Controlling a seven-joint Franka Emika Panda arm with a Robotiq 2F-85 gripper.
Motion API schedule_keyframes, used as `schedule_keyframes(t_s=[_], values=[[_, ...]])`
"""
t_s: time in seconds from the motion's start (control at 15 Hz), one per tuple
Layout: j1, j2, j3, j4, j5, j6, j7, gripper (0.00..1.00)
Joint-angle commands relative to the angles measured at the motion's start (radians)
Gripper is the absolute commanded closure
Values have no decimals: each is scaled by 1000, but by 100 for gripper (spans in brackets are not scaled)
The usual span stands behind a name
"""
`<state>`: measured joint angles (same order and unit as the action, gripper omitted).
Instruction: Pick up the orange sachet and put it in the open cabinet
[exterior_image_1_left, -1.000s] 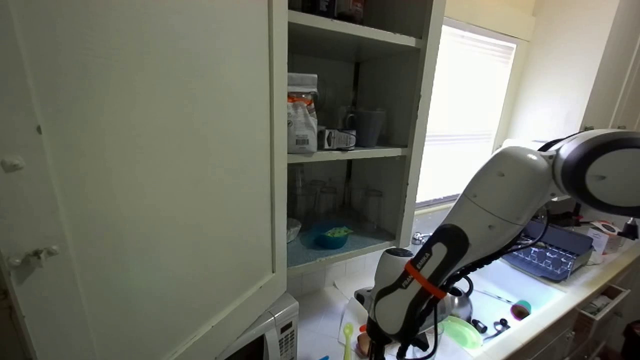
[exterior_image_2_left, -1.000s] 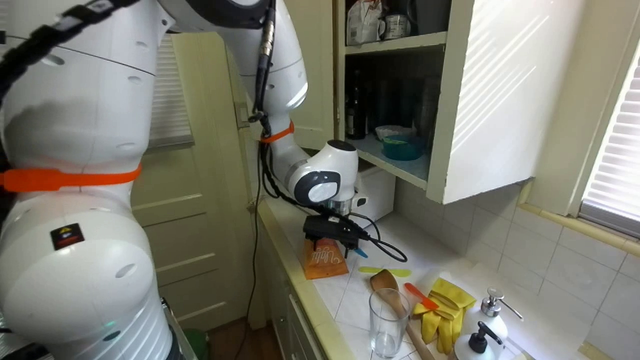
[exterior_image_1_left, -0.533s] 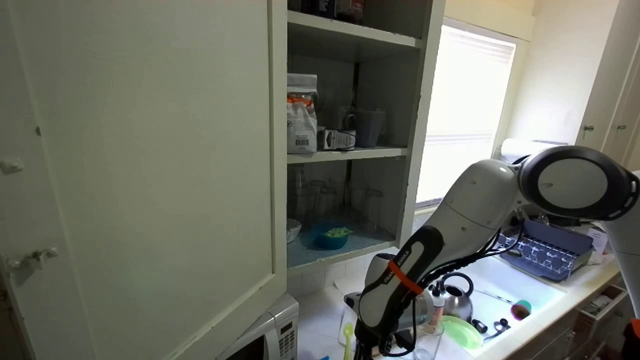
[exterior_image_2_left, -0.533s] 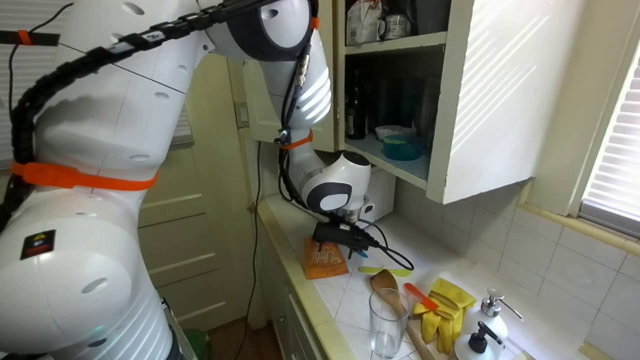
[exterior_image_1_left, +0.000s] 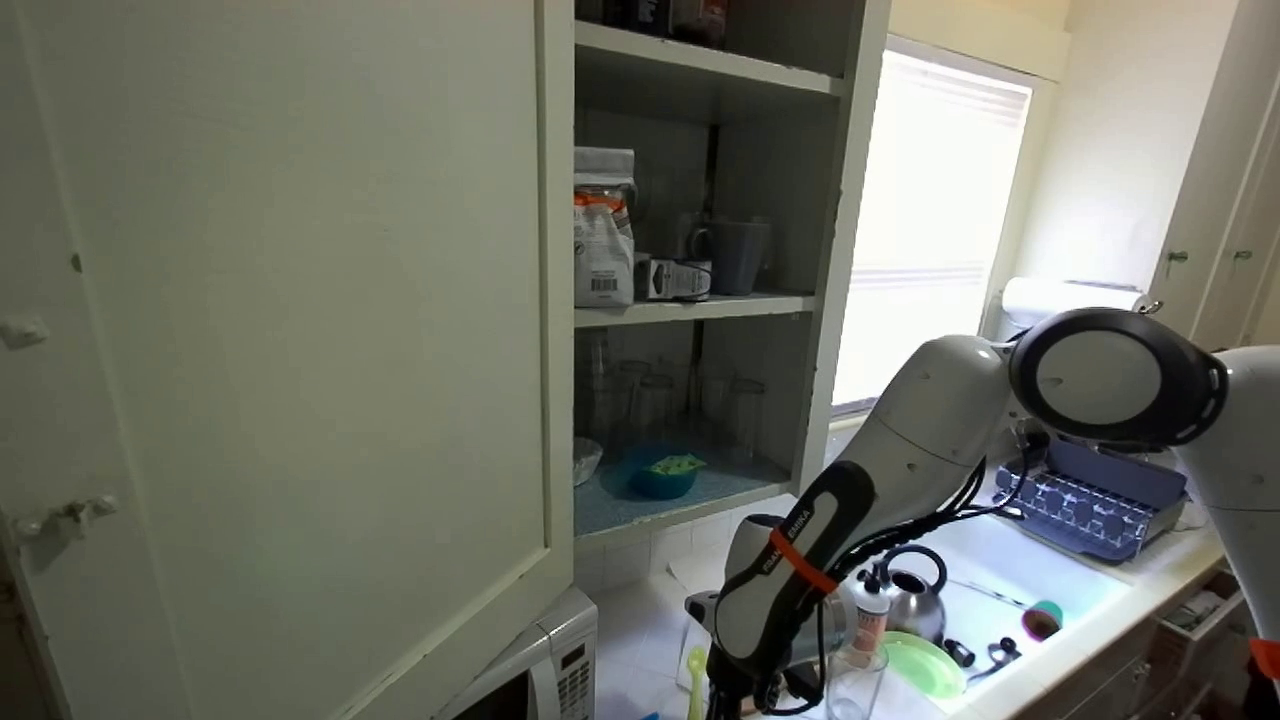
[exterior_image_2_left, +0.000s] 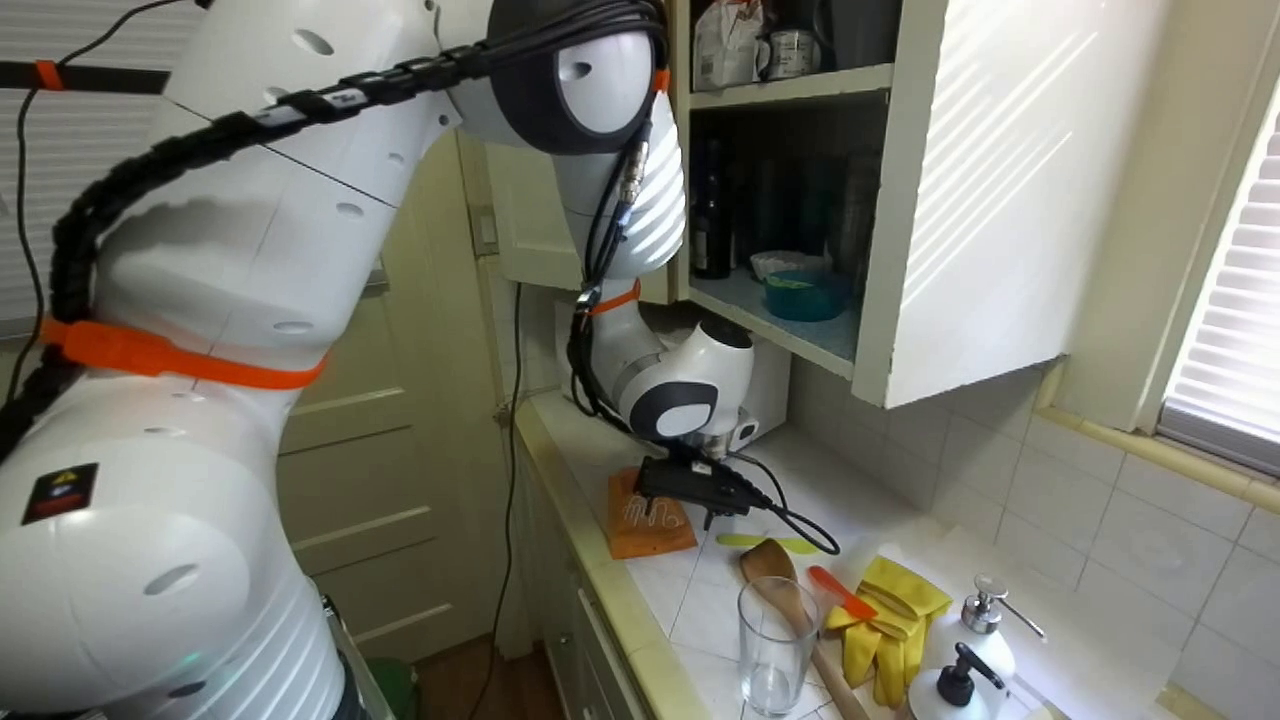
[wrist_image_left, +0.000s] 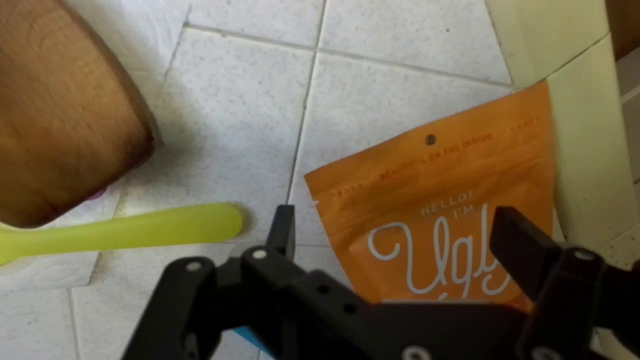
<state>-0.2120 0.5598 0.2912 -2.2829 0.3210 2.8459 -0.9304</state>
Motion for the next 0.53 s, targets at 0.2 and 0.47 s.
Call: schedule_keyframes(t_s=[0.2, 0.47], values=[[-61, 151, 45, 109, -108, 24, -29, 0], [-89, 198, 73, 151, -130, -5, -28, 22]])
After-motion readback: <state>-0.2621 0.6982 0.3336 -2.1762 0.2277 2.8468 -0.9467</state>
